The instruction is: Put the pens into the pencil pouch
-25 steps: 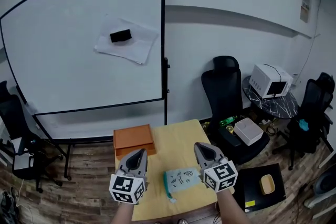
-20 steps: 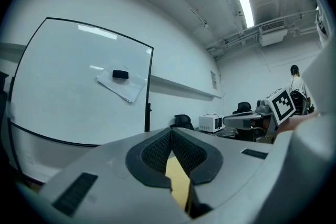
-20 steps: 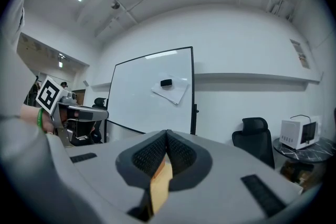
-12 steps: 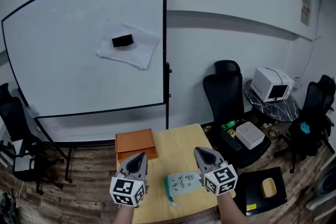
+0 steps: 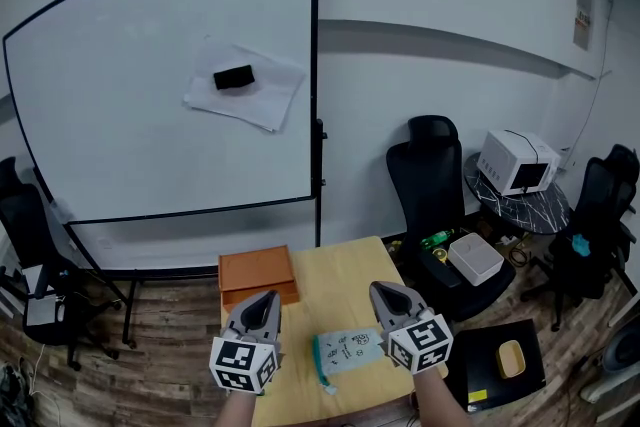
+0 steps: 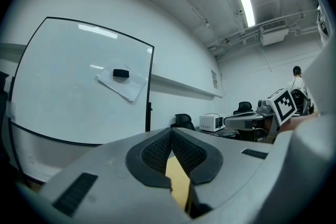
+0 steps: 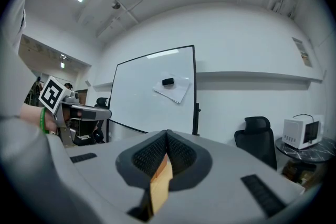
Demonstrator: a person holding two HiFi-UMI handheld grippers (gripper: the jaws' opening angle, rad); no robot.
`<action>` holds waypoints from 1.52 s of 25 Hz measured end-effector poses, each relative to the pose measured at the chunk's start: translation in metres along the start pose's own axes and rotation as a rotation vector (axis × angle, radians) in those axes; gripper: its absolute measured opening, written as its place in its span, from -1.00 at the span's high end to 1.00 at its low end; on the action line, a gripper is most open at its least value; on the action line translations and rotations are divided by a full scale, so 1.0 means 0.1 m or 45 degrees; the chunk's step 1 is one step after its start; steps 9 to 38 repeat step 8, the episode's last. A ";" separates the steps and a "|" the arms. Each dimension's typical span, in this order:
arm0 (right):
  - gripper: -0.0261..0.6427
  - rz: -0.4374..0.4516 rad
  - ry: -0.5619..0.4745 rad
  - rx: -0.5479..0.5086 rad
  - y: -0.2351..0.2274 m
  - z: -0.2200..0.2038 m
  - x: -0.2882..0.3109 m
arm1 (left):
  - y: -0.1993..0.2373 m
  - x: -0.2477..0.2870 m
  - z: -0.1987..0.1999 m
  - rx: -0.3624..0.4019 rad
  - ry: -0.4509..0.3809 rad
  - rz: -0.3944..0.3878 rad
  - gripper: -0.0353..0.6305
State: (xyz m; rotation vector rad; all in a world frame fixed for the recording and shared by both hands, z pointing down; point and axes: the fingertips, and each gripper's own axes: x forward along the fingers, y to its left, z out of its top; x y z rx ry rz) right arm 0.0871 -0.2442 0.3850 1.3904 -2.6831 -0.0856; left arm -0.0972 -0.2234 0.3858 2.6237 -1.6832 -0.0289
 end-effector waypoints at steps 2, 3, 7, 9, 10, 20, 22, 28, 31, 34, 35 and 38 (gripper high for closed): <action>0.92 0.001 0.001 0.000 0.00 0.00 -0.01 | -0.01 0.00 0.00 -0.001 0.001 -0.001 0.85; 0.92 0.002 0.001 -0.001 0.00 0.00 -0.01 | -0.01 0.00 0.00 -0.002 0.001 -0.001 0.85; 0.92 0.005 -0.002 0.000 0.00 0.01 0.00 | 0.00 0.01 0.00 -0.004 0.001 0.002 0.85; 0.92 0.005 -0.003 0.001 0.00 0.01 0.00 | 0.00 0.02 0.01 -0.004 0.001 0.002 0.85; 0.92 0.005 -0.003 0.001 0.00 0.01 0.00 | 0.00 0.02 0.01 -0.004 0.001 0.002 0.85; 0.92 0.005 -0.003 0.001 0.00 0.01 0.00 | 0.00 0.02 0.01 -0.004 0.001 0.002 0.85; 0.92 0.005 -0.003 0.001 0.00 0.01 0.00 | 0.00 0.02 0.01 -0.004 0.001 0.002 0.85; 0.92 0.005 -0.003 0.001 0.00 0.01 0.00 | 0.00 0.02 0.01 -0.004 0.001 0.002 0.85; 0.92 0.005 -0.003 0.001 0.00 0.01 0.00 | 0.00 0.02 0.01 -0.004 0.001 0.002 0.85; 0.92 0.005 -0.003 0.001 0.00 0.01 0.00 | 0.00 0.02 0.01 -0.004 0.001 0.002 0.85; 0.92 0.005 -0.003 0.001 0.00 0.01 0.00 | 0.00 0.02 0.01 -0.004 0.001 0.002 0.85; 0.92 0.005 -0.003 0.001 0.00 0.01 0.00 | 0.00 0.02 0.01 -0.004 0.001 0.002 0.85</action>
